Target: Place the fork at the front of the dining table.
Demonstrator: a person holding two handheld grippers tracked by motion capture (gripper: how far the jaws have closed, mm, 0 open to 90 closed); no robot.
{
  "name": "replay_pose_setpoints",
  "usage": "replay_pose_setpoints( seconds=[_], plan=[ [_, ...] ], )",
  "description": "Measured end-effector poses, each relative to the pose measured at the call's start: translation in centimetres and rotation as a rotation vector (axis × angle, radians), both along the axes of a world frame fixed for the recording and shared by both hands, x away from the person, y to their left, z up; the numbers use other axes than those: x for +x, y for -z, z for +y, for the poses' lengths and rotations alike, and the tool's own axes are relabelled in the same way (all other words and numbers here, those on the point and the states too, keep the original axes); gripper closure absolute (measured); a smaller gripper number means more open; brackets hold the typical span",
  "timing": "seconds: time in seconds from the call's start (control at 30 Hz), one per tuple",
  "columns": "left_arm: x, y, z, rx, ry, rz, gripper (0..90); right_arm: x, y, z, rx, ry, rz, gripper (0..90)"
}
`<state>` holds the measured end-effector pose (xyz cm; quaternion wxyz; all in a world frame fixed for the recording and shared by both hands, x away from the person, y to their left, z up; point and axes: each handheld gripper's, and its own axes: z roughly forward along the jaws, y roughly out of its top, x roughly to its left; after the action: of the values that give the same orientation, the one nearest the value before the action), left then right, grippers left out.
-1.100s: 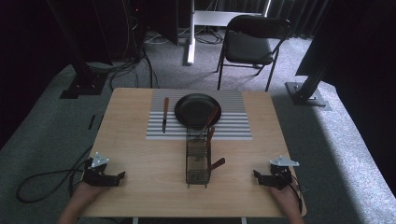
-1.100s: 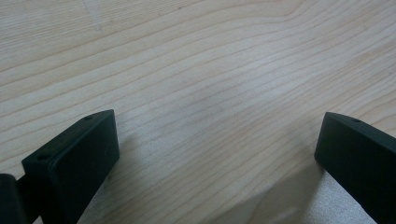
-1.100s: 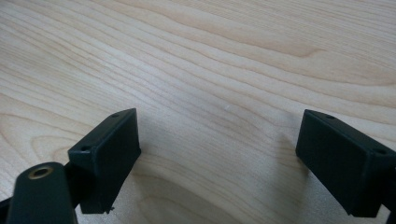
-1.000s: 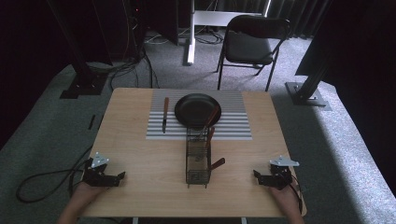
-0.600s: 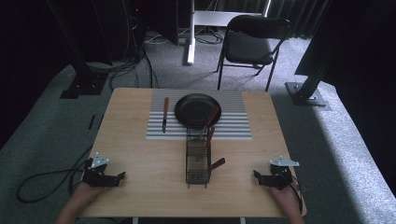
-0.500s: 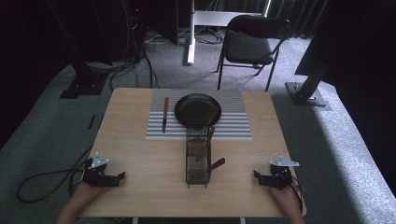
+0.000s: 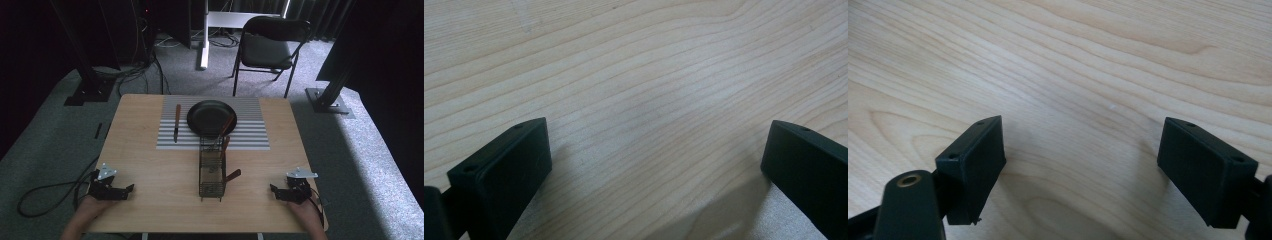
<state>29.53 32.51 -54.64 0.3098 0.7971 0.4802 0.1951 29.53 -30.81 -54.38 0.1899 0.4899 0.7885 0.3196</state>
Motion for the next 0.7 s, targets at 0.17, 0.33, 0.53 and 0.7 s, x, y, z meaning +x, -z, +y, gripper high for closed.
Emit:
replay_pose_setpoints(
  seconds=[0.17, 0.33, 0.53, 0.7],
  plan=[
    [0.0, 0.0, 0.0, 0.0, 0.0, 0.0, 0.0, 0.0, -0.4, 0.4, 0.046, -0.012, 0.031, 18.0],
    [0.0, 0.0, 0.0, 0.0, 0.0, 0.0, 0.0, 0.0, -1.4, 1.1, 0.06, -0.028, 0.017, 16.5],
    [0.0, 0.0, 0.0, 0.0, 0.0, -0.001, 0.0, 0.4, -2.7, 2.1, 0.071, -0.058, -0.001, 16.3],
    [0.0, 0.0, 0.0, 0.0, 0.0, -0.001, 0.0, 1.0, -3.9, 2.6, 0.096, -0.076, -0.014, 16.7]
  ],
)
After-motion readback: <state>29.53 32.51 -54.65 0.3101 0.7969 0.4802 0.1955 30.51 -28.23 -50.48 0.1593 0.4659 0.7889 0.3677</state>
